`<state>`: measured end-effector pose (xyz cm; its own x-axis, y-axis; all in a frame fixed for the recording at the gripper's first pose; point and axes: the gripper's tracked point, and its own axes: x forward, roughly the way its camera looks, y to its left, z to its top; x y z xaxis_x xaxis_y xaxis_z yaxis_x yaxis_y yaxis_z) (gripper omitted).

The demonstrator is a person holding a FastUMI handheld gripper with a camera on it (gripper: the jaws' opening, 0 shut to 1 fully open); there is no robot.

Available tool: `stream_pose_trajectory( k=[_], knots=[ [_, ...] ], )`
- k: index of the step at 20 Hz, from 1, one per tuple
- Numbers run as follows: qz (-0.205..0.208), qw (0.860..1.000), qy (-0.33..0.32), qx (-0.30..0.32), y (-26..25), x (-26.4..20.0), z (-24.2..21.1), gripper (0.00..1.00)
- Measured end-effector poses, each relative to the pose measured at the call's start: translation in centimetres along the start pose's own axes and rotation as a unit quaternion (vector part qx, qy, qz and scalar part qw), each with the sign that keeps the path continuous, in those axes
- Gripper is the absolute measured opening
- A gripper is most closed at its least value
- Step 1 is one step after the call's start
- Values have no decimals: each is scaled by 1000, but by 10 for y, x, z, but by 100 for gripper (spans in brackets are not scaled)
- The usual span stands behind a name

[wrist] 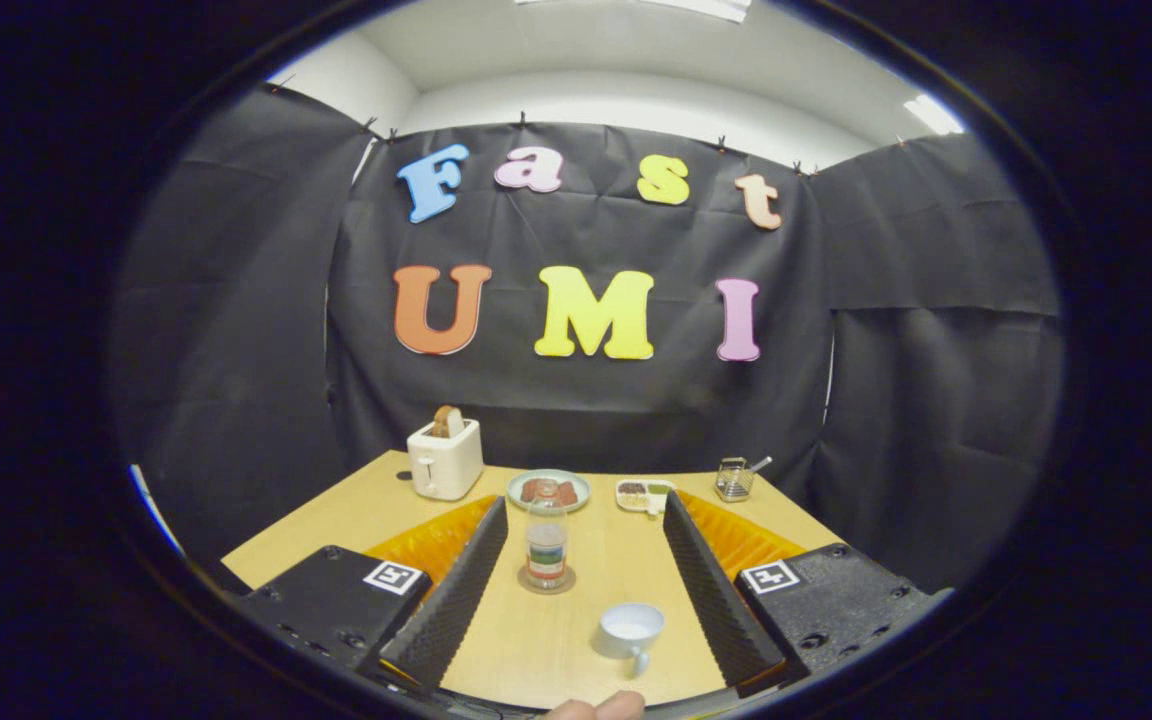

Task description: Take the bottle from table, then pour the juice into the cup, finally place the bottle on the coaster

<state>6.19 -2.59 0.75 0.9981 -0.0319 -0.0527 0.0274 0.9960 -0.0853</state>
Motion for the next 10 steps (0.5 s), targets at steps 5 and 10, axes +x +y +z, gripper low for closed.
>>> stream_pose_trajectory(
  k=[5,10],
  knots=[
    [3,1000,18,13,-1,-32,3,100],
    [12,1000,-1,28,-2,-58,24,100]
  ],
)
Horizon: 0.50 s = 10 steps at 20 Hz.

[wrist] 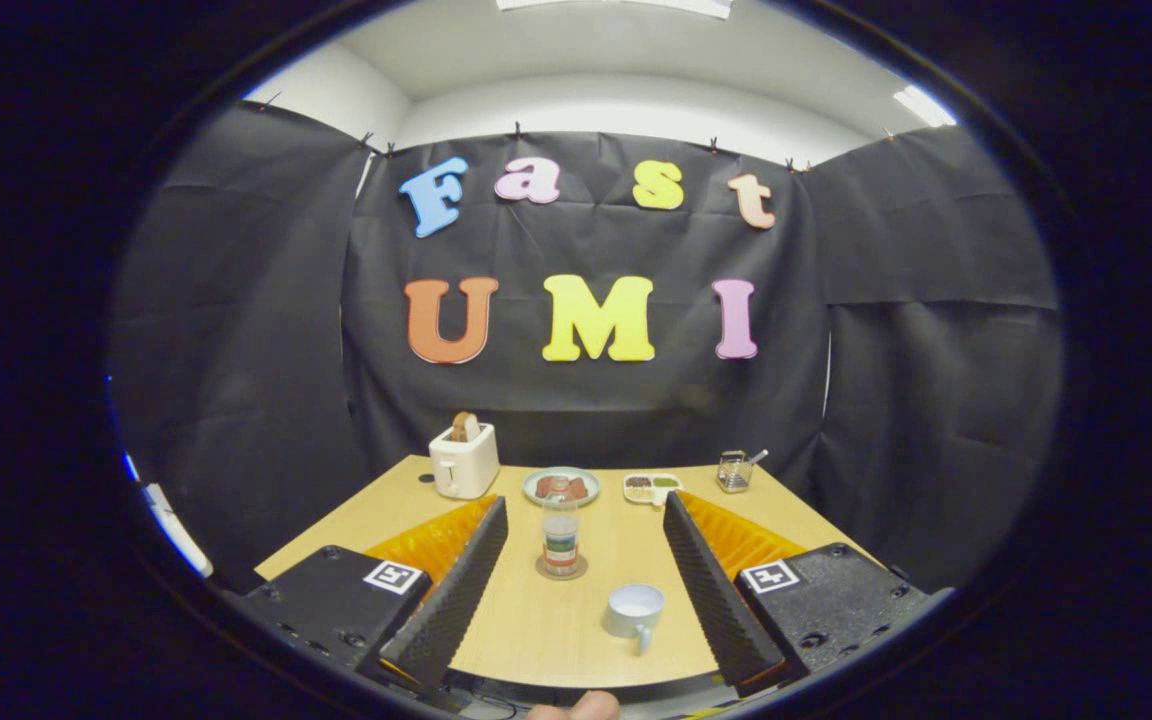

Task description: Take the bottle from table, then pour the juice into the cup, finally place the bottle on the coaster

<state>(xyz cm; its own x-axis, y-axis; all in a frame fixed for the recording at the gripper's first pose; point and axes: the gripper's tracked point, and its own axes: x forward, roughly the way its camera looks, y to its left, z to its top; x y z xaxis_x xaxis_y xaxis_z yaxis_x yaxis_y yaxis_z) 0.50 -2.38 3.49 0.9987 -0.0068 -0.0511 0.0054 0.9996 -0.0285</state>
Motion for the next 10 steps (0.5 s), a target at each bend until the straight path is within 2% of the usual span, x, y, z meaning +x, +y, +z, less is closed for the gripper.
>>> stream_pose_trajectory(
  k=[3,7,10],
  knots=[
    [6,1000,-12,4,6,-19,11,100],
    [-11,999,-37,-12,5,-44,22,100],
    [9,998,-58,-13,22,-61,32,100]
  ],
)
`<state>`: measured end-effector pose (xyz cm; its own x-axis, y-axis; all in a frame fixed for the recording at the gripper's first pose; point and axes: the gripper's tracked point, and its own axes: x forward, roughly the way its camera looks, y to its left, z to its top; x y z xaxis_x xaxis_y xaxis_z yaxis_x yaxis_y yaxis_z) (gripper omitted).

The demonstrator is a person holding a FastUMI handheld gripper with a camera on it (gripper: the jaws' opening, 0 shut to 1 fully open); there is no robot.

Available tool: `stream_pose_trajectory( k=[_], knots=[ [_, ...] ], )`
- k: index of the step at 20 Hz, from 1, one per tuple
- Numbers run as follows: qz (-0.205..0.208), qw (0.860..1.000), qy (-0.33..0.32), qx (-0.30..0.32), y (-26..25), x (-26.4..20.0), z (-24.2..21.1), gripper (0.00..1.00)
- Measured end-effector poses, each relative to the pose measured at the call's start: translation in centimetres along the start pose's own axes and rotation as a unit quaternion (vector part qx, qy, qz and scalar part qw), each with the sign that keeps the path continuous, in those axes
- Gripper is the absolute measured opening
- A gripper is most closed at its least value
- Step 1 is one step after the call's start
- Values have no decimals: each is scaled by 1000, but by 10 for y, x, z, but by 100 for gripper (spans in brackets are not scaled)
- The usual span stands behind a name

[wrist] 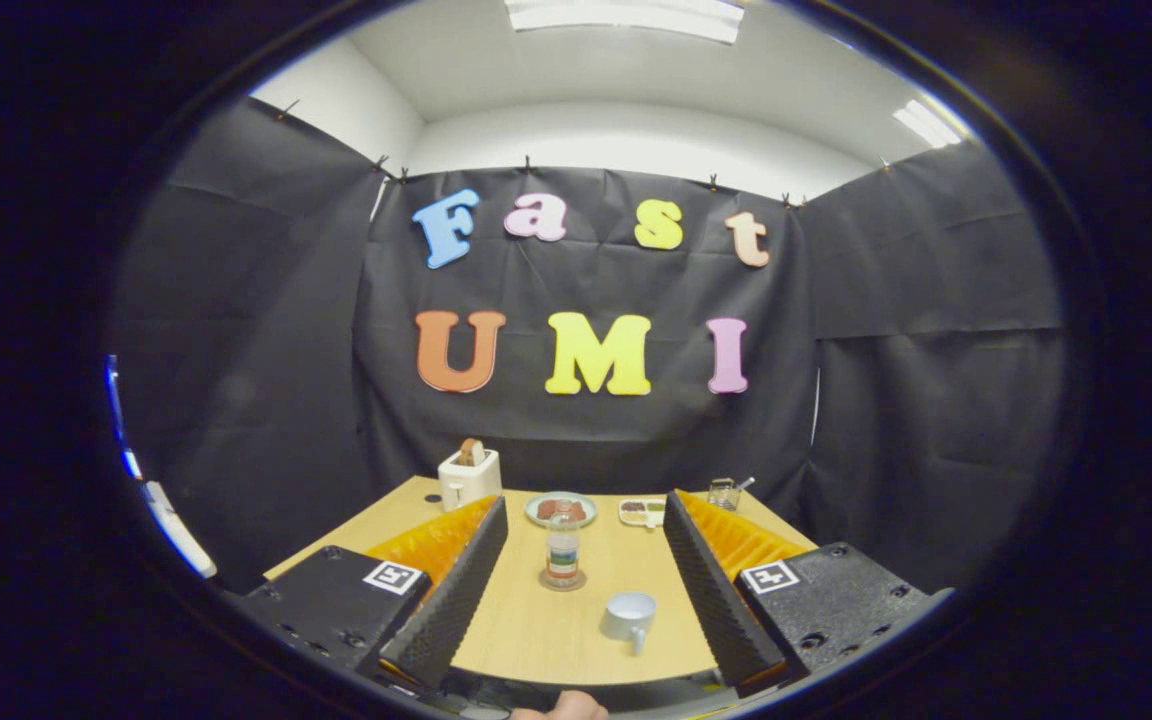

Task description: Take the bottle from table, then pour the juice into the cup, finally place the bottle on the coaster

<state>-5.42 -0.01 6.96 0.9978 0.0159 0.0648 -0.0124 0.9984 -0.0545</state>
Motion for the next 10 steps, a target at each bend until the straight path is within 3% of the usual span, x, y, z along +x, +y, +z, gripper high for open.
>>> stream_pose_trajectory(
  k=[4,10],
  knots=[
    [-5,999,-28,-20,1,-18,14,100],
    [-14,999,-42,0,0,-34,17,100]
  ],
)
